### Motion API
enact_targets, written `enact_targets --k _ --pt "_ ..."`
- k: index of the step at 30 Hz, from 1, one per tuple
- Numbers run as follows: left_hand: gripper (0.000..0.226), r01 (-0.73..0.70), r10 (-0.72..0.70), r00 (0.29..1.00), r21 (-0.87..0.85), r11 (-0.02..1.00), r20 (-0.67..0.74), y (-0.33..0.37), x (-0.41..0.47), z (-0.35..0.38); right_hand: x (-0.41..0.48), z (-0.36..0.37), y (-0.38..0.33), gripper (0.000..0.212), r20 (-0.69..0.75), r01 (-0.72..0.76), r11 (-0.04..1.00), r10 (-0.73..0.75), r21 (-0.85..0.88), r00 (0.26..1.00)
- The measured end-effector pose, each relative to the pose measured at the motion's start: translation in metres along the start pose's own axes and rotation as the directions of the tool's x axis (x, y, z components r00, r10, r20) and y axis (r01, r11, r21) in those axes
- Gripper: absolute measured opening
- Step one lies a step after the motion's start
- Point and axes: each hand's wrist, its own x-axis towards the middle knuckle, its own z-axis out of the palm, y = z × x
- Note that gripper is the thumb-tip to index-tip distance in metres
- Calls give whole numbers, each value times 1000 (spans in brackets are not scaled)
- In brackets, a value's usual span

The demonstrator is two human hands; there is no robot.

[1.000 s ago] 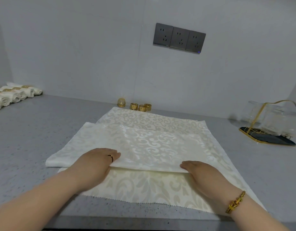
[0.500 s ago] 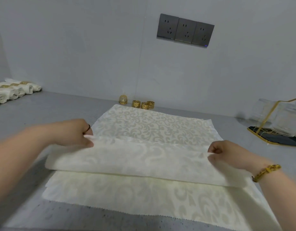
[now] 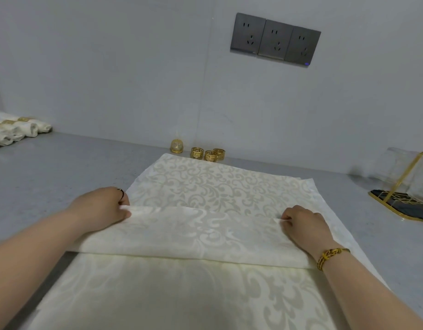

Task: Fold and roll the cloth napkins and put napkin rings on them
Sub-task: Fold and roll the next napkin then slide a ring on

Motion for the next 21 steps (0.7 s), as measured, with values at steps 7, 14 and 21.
enact_targets --k 7,14,21 --pt "32 -169 166 983 -23 985 -76 24 -1 3 -2 14 -3 30 -87 -20 999 16 -48 996" --pt "35 -360 378 925 -243 901 30 108 4 10 -10 2 -1 35 -99 -133 970 155 205 983" --pt "52 -290 274 913 9 957 302 147 19 19 -73 -49 21 35 255 -422 632 342 650 904"
